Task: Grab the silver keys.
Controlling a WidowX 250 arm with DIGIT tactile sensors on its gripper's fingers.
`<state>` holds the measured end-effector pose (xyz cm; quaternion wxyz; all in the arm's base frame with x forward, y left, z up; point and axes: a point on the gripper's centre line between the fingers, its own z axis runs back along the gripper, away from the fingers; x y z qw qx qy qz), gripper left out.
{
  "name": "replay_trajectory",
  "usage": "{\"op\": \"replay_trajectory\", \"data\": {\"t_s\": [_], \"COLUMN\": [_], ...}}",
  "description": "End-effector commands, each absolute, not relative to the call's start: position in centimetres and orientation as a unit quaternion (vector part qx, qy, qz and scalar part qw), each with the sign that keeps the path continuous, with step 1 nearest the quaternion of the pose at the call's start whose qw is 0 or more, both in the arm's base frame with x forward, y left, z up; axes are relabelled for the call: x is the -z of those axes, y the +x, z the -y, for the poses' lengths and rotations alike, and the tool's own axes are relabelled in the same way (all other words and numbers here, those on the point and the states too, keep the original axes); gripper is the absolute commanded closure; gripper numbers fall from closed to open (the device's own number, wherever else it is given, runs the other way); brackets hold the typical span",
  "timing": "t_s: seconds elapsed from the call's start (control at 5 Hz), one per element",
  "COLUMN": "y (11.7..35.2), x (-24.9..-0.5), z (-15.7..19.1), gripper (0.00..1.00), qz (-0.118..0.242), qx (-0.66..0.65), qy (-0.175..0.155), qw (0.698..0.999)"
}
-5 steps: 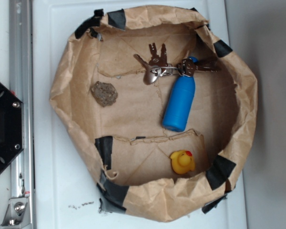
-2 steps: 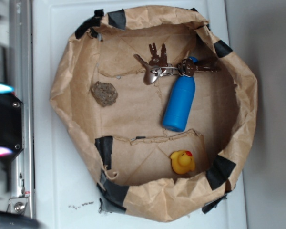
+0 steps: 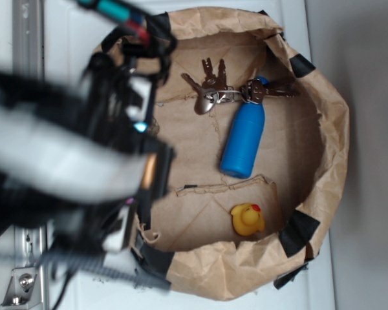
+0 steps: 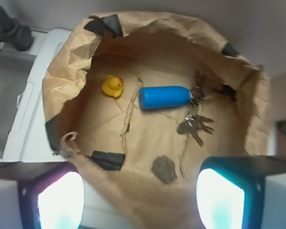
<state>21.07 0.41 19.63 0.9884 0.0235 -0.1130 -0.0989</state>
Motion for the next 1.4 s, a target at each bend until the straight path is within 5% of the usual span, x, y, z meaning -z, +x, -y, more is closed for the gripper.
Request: {"op": "replay_trajectory", "data": {"t_s": [0.0,0.4,0.6,1.0,1.2], "y": [22.6,22.6,25.4,27.8,28.0], "x": [-18.4,-18.4,-14.1,-9.7,-8.1], "z": [-3.4,-3.4,-3.5,-5.1,-6.2], "gripper": [0.00,0.00,0.00,0.00,0.00], "qz": [0.148,0.148,0.147,0.155,0.156], "qx": [0.067,0.067,0.070,0.080,0.078], "qy": [-0.029,-0.029,0.010,-0.019,-0.005], "qw": [0.986,0.986,0.987,0.984,0.985]}}
